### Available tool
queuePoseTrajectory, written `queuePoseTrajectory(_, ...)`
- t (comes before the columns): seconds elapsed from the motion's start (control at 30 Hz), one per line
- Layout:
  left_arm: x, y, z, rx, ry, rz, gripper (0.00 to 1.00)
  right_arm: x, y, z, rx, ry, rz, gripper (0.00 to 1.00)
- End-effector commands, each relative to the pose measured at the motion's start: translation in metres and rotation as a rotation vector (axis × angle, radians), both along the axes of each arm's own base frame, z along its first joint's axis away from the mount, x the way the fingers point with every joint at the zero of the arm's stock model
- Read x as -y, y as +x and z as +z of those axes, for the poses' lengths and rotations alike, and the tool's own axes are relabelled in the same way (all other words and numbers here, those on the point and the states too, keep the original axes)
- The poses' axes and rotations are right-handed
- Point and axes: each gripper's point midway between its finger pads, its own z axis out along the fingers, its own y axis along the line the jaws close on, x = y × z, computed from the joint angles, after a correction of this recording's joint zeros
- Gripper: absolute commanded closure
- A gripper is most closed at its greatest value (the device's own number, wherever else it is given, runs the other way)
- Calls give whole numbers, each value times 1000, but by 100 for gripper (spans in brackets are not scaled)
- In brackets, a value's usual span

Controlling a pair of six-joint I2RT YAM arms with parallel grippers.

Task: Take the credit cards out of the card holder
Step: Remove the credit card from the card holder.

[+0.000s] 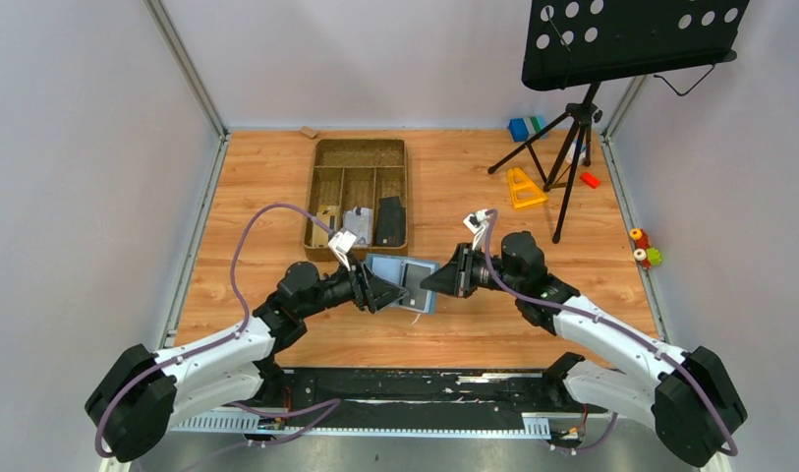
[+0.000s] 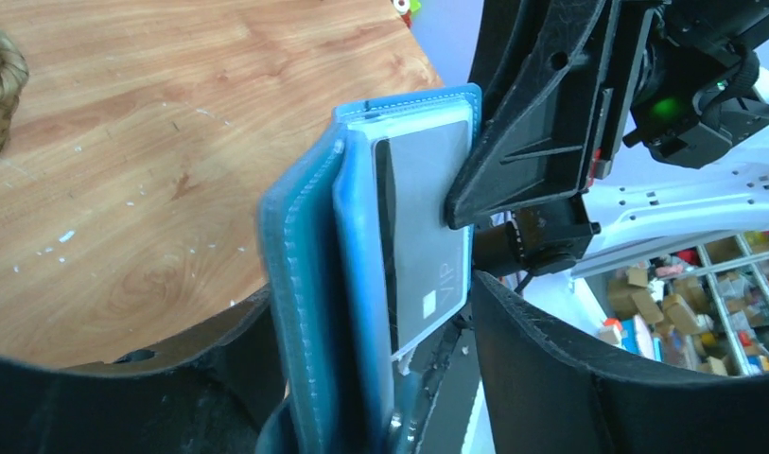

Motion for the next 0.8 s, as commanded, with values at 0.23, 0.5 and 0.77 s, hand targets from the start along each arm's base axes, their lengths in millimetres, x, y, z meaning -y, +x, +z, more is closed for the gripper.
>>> queuePoseTrajectory(0.23,-13,8,16,15,-94,111,100,-16,-3,22,75,68,106,69)
queuePoseTrajectory(0.5,-19,12,23,-32,-165,174,100,-8,-13,4,49,116,74,40)
queuePoseTrajectory(0.77,-19,12,25,-79,-224,181,100,-7,-13,0,58,119,58,49)
